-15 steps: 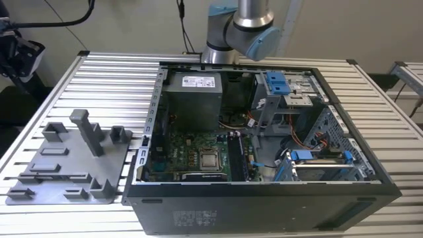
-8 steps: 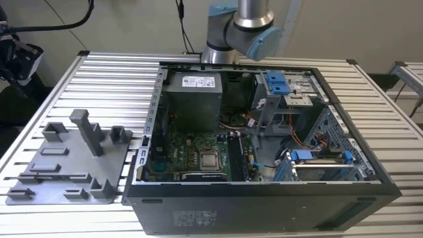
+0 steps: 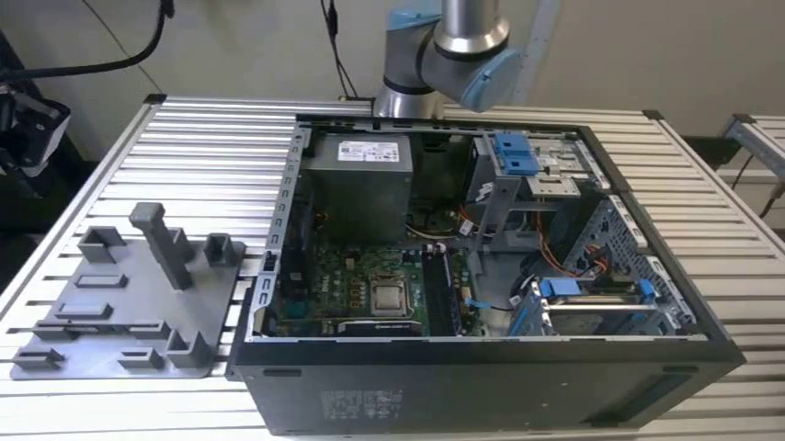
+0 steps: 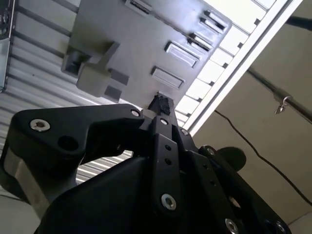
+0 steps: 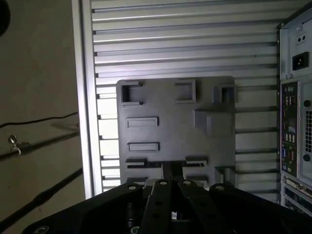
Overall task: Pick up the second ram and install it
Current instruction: 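Reach for the second ram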
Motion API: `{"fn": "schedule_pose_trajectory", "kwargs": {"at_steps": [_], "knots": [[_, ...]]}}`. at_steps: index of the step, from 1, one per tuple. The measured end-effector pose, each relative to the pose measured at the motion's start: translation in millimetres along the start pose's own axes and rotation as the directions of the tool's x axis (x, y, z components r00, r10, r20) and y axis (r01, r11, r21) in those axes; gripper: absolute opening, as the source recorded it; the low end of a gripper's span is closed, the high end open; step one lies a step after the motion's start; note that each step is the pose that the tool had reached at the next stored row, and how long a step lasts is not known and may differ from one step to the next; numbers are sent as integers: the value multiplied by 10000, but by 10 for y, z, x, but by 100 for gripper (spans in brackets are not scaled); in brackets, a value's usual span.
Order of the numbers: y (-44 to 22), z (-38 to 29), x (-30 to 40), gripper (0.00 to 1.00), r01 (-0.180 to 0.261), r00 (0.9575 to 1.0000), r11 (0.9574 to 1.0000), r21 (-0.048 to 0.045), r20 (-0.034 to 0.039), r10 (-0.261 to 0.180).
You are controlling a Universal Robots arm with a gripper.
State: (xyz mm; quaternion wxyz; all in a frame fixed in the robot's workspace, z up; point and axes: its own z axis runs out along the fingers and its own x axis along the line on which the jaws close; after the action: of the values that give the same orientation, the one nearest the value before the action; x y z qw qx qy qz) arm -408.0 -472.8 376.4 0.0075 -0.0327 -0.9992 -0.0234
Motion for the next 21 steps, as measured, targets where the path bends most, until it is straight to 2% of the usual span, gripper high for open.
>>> {"fn": "schedule_pose_trajectory", "kwargs": {"at_steps": [13,17,21], "knots": [[-237,51,-17,11,300,9996,9996,3,-11,-300],[-293,65,-21,11,458,9989,9990,6,23,-458],[-317,74,-22,11,725,9973,9974,8,99,-725]]}}
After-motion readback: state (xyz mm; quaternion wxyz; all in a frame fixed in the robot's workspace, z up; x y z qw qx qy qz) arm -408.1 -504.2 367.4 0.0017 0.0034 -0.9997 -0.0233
